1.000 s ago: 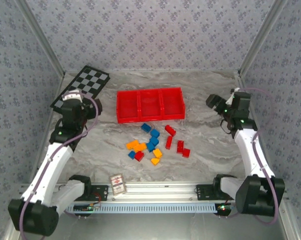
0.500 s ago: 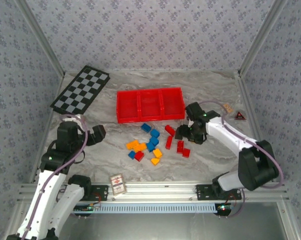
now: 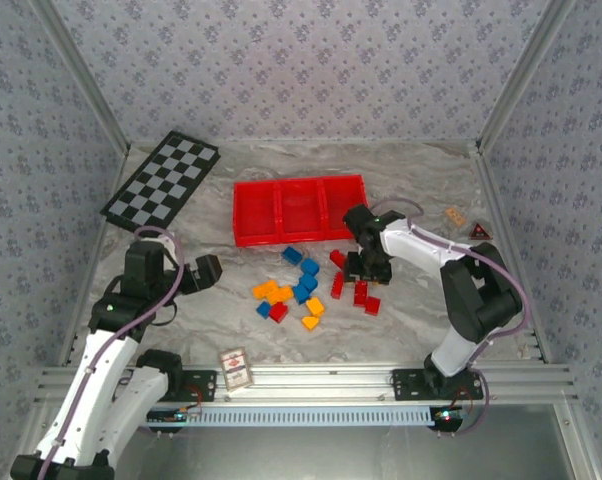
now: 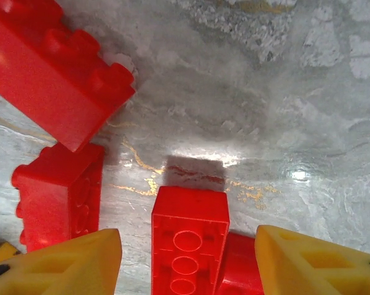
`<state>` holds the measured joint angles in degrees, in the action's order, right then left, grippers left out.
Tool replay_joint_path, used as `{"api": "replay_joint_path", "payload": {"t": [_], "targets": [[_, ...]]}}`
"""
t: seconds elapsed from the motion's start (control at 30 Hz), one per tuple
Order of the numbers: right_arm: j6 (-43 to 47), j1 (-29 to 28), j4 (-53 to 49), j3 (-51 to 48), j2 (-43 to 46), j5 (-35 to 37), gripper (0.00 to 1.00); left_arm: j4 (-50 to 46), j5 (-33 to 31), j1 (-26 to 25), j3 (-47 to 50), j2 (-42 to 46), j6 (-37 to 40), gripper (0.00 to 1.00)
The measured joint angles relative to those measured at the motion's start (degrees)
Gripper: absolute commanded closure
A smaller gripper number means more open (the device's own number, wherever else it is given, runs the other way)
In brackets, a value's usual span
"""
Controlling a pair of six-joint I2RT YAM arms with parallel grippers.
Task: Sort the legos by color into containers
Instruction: Pick up the lego from the center of the table.
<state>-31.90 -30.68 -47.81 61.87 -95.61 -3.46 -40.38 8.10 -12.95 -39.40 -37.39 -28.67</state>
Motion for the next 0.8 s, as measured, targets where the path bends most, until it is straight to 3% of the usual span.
{"api": "replay_joint_path", "payload": {"t": [0.33,0.8], "targets": [[0.6,-1.2,-0.2,0.3,-2.7,1.6,0.49,0.2,0.3,-0.7,0.2,-1.3,0.0,0.00],[1.0,-3.3,0.1,0.9,-4.6,6.1,0.69,0.2,-3.1,-6.7,0.2,-0.8,-0.2,0.00]]}}
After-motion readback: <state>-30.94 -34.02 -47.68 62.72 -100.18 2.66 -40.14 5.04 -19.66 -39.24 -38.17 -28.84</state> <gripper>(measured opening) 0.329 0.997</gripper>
